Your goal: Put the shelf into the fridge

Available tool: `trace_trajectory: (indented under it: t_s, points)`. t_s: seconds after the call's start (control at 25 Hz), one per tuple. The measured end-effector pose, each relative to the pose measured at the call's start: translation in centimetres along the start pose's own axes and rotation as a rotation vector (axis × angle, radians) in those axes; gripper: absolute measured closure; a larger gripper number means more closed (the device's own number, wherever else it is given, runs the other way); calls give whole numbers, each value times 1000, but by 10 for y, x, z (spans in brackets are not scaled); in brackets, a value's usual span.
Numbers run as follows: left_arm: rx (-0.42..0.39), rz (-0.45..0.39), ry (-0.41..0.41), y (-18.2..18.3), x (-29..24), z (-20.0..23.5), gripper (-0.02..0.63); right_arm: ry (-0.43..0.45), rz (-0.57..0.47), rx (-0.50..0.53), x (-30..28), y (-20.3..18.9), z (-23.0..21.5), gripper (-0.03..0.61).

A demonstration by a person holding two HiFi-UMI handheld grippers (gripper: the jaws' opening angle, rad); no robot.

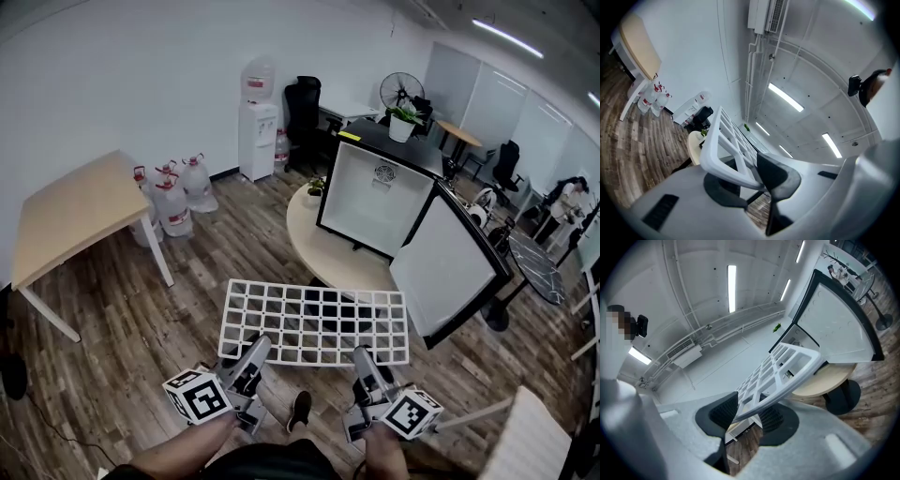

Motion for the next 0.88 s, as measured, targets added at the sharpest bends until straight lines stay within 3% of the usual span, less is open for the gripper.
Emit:
trace_trajectory:
  t_s: [0.32,0.88]
  points:
    - [-21,-15,20,24,-61,31,532,36,6,17,-60,37,-34,449]
    - [17,-14,75,53,-187,88,532,26,64,-4,-163,113,-112,448]
Point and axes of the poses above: the fingertips, and each gripper's own axes: x backward along the fingers, z to its left, y out of its top, the point moved 1 cm from there along x, backward along the fingers, and after that the axes turned 4 degrees about -x, right-handed, at the moved point
